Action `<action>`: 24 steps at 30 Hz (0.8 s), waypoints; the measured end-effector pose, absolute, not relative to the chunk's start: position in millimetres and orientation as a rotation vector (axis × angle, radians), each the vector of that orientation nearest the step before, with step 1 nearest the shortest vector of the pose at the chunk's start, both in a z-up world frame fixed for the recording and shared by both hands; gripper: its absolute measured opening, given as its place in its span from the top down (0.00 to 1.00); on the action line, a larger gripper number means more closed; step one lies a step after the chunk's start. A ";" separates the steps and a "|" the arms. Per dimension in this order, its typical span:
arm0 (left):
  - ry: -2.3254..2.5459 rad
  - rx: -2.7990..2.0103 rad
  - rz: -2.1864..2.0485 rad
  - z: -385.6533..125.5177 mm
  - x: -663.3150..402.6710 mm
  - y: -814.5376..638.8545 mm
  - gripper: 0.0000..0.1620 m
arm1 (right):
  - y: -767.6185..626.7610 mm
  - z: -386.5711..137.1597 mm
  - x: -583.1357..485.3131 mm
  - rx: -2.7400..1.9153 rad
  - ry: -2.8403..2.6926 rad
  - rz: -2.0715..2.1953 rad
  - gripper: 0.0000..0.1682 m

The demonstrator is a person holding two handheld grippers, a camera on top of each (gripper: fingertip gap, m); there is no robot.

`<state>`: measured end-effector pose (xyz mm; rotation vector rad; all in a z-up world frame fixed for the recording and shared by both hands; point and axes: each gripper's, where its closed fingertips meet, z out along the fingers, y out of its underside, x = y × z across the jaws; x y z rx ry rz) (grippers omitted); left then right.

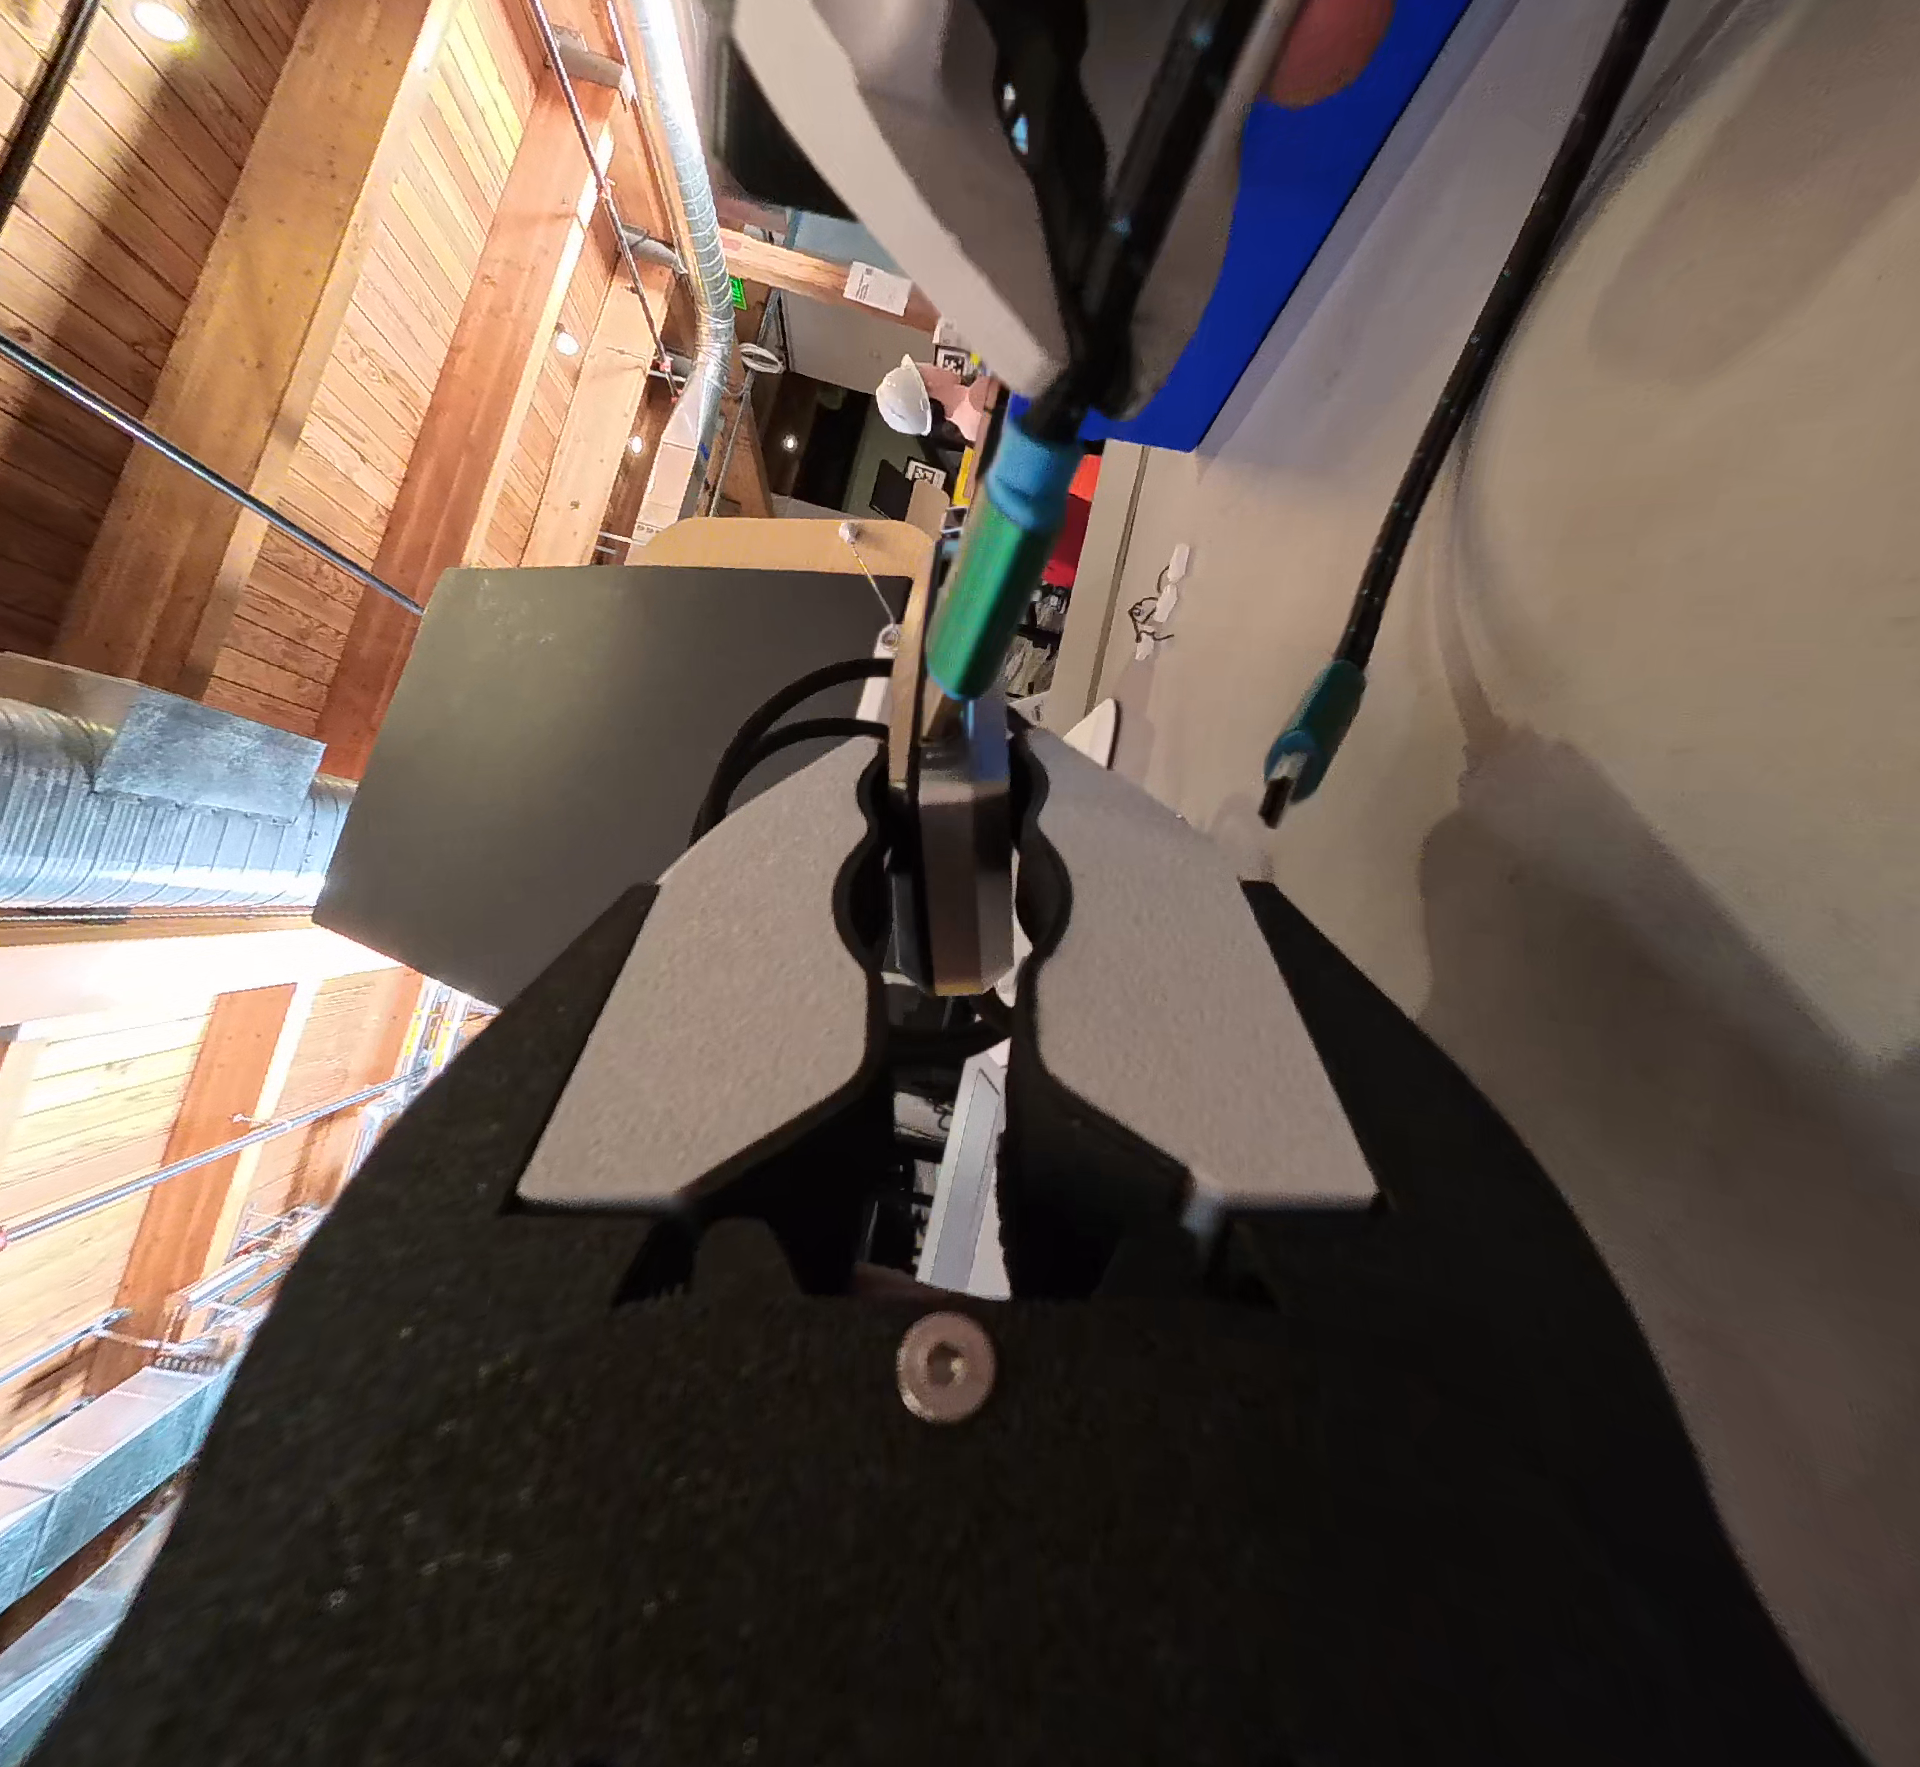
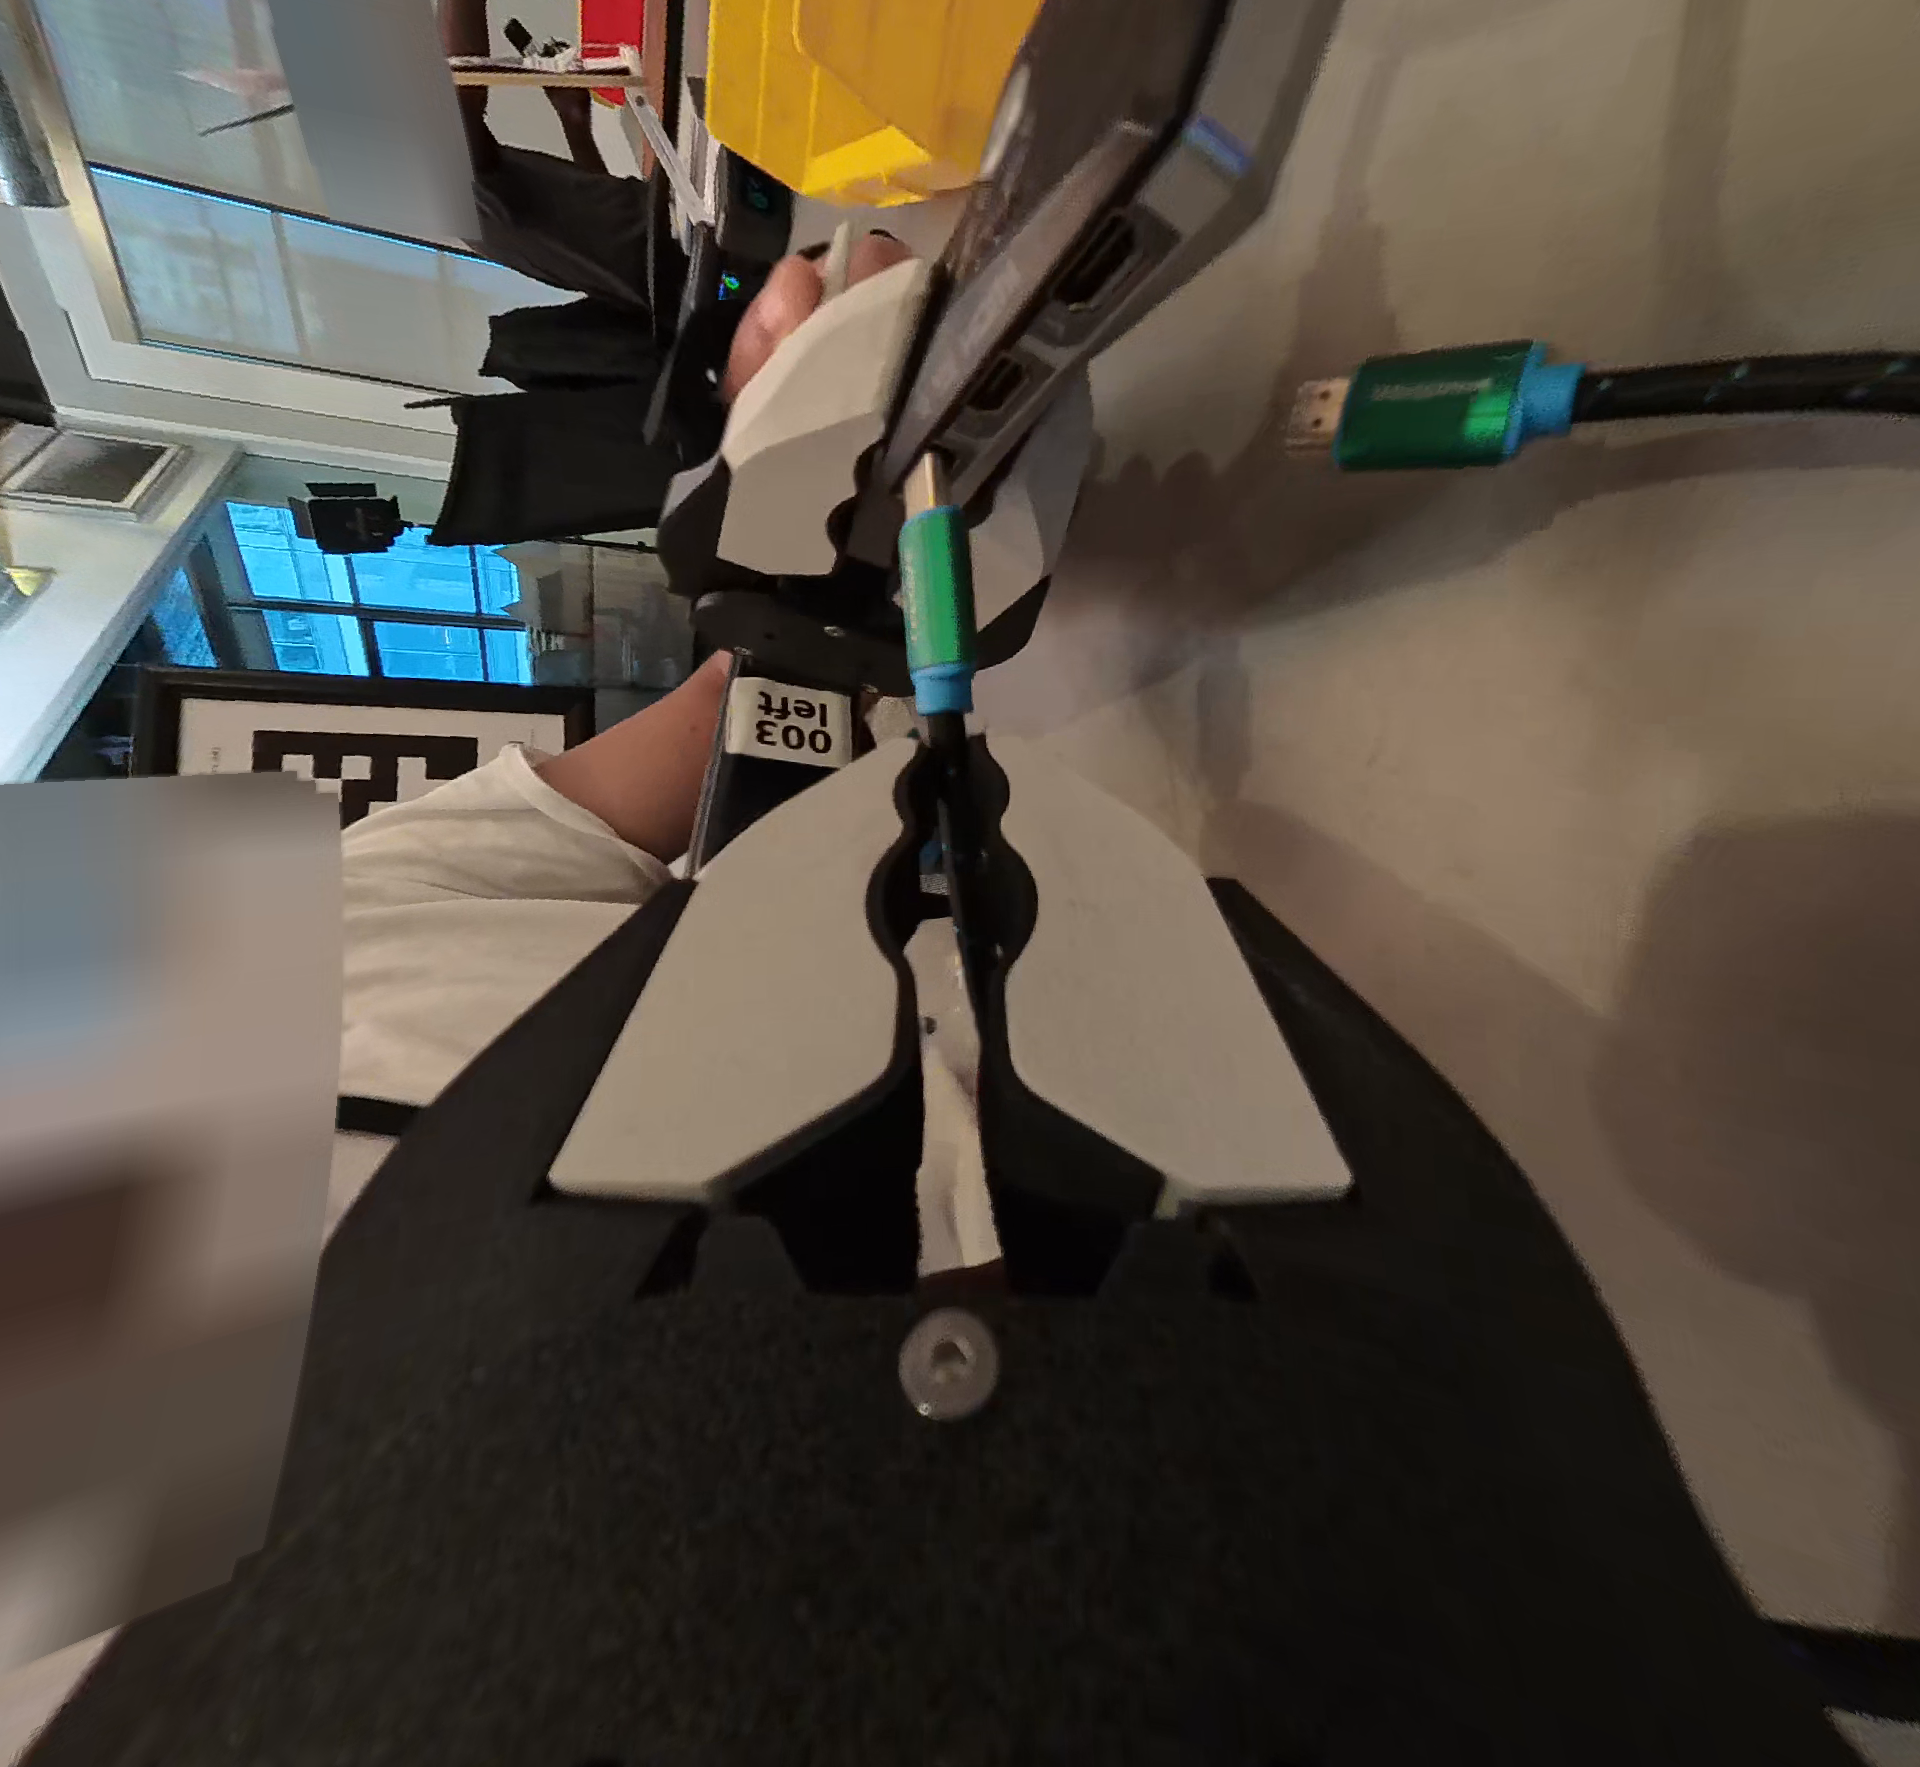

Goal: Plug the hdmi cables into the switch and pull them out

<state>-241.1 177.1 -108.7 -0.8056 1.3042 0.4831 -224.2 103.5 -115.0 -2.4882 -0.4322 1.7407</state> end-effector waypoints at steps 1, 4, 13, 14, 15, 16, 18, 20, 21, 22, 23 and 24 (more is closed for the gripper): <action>1.308 -0.808 0.483 -109.1 -241.2 177.5 0.88 | 104.2 -116.1 -224.2 -2.487 -0.417 1.751 0.97; 1.325 -0.784 0.514 -111.6 -241.0 177.3 0.88 | 104.4 -117.3 -224.0 -2.481 -0.393 1.795 0.97; 1.348 -0.721 0.571 -114.8 -238.6 174.1 0.88 | 102.0 -117.0 -219.6 -2.484 -0.320 1.902 0.97; 1.346 -0.719 0.574 -114.7 -238.4 173.9 0.88 | 102.0 -115.4 -219.4 -2.477 -0.309 1.920 0.97; 1.344 -0.713 0.575 -114.3 -238.1 172.8 0.88 | 101.3 -114.1 -219.3 -2.473 -0.305 1.935 0.97; 1.347 -0.704 0.575 -114.3 -237.3 171.5 0.88 | 99.2 -114.1 -219.5 -2.477 -0.307 1.945 0.97; 1.347 -0.703 0.581 -115.2 -235.8 170.3 0.88 | 95.2 -116.8 -219.9 -2.493 -0.296 1.955 0.97; 1.347 -0.694 0.592 -115.6 -235.2 170.1 0.88 | 93.9 -119.2 -219.4 -2.500 -0.289 1.961 0.97; 1.346 -0.694 0.592 -115.6 -235.0 170.1 0.88 | 95.1 -120.0 -218.9 -2.498 -0.278 1.956 0.97; 1.348 -0.694 0.591 -115.9 -234.7 169.8 0.88 | 94.9 -120.2 -218.6 -2.496 -0.279 1.961 0.97; 1.349 -0.692 0.590 -115.9 -234.6 169.0 0.88 | 94.2 -120.2 -218.6 -2.493 -0.281 1.966 0.97; 1.353 -0.689 0.587 -116.1 -234.4 168.3 0.88 | 93.2 -120.6 -218.7 -2.491 -0.283 1.972 0.97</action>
